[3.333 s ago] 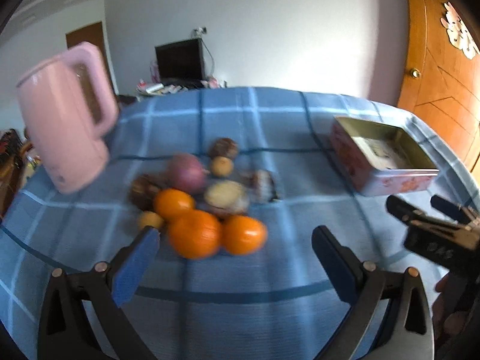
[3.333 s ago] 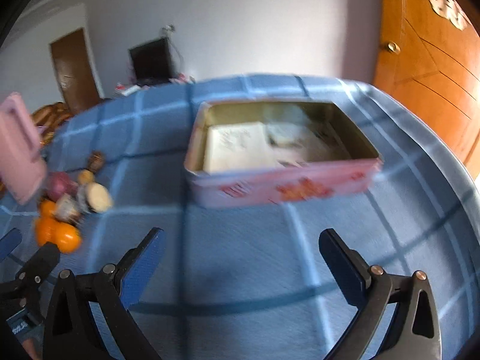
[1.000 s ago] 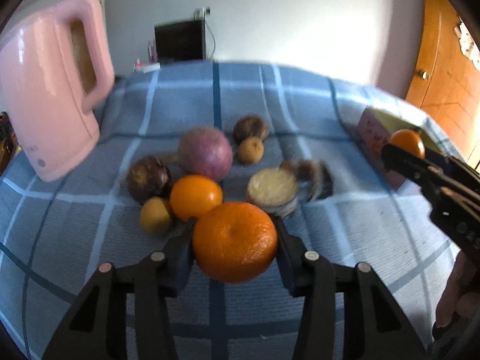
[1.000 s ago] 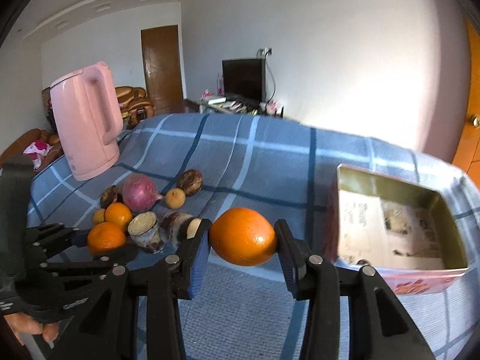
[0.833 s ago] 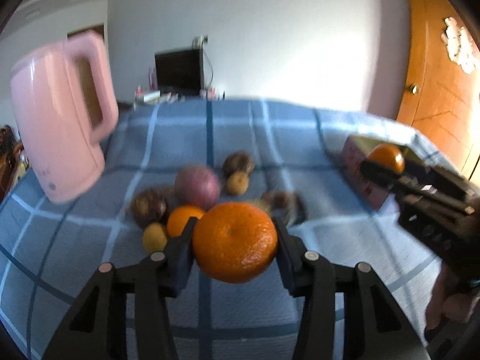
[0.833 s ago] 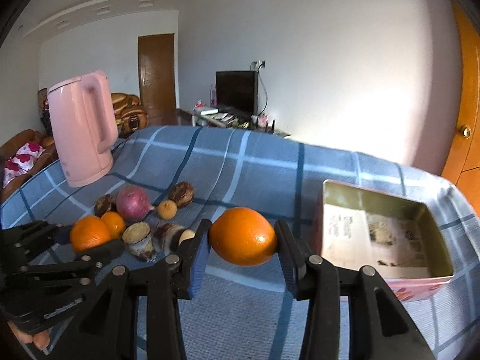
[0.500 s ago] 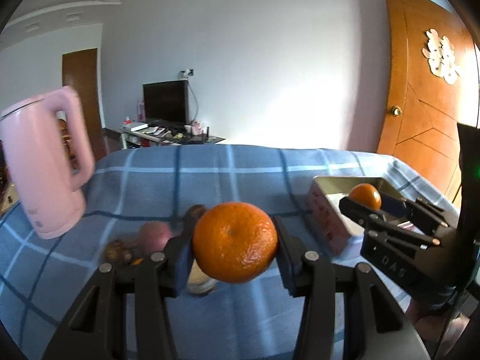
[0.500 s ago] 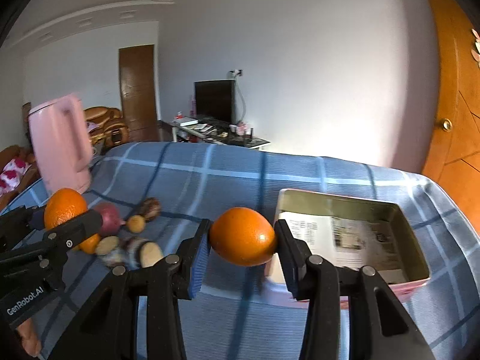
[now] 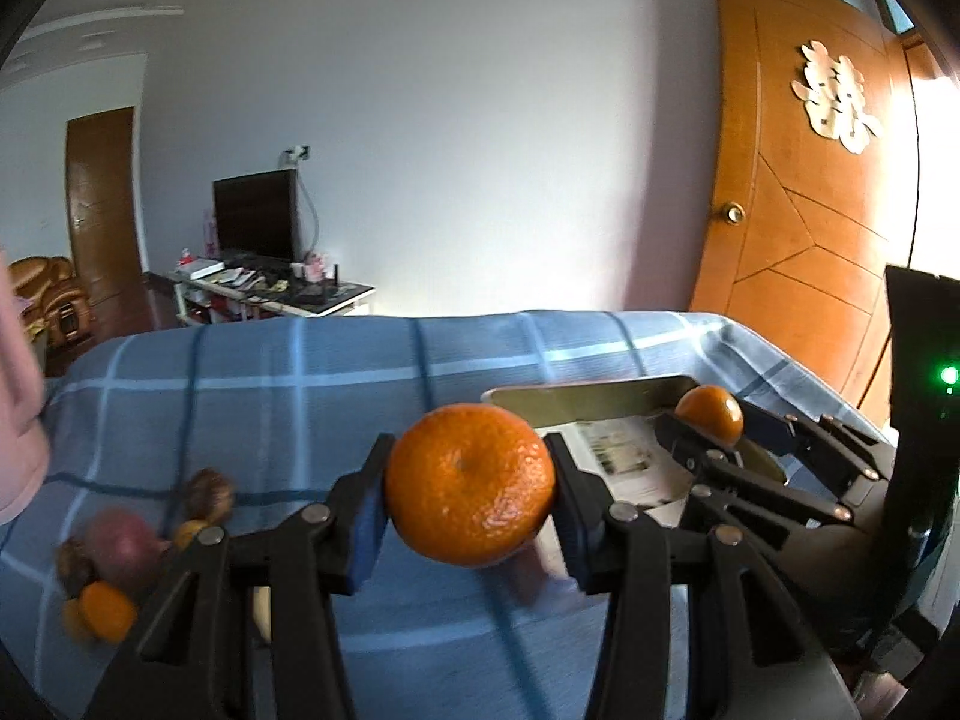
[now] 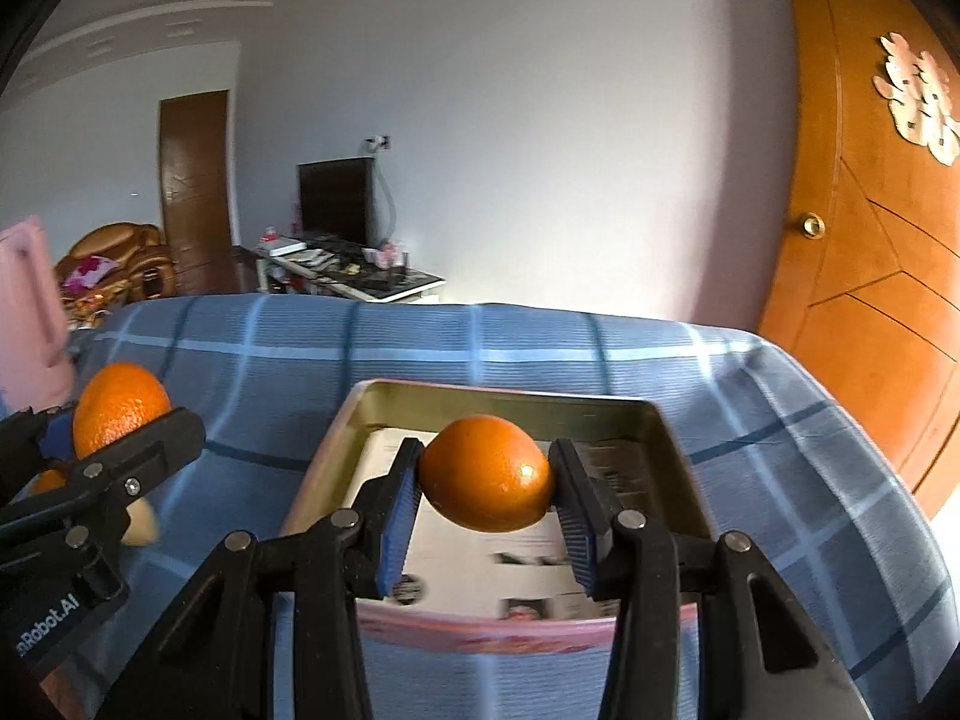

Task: Organize fruits
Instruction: 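Carry both oranges into the pink tin box and open both grippers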

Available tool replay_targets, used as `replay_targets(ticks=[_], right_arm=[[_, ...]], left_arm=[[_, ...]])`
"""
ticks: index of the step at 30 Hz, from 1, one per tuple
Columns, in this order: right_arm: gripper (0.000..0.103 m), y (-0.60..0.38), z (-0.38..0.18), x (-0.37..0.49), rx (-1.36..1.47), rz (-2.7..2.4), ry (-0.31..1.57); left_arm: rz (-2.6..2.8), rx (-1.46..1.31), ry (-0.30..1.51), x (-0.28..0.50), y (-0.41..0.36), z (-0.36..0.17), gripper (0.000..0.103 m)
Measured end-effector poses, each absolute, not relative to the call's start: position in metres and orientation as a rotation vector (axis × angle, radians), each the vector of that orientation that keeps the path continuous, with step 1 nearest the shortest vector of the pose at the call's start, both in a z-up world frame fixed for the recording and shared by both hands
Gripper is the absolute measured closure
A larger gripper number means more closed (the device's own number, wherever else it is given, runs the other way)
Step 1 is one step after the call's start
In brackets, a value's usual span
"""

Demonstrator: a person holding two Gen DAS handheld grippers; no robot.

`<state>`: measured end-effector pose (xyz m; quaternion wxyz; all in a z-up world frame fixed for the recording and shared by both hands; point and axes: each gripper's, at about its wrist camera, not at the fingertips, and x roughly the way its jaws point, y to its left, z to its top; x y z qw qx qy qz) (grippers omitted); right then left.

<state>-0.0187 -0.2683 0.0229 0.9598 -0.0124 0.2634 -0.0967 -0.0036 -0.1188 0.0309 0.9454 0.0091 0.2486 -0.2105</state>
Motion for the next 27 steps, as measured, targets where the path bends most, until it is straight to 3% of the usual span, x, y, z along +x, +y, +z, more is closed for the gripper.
replay_targets(ticks=[11,27], right_arm=[[0.058,-0.325,0.009,-0.001,-0.030,-0.314,0.593],[0.058,-0.323,-0.001,0.008,-0.051,-0.284,0.635]], left_arm=[[-0.472,0.070,0.551,0.020,-0.185,0.015,0.053],[-0.473,0.092,0.655,0.034,-0.196,-0.009,0.052]])
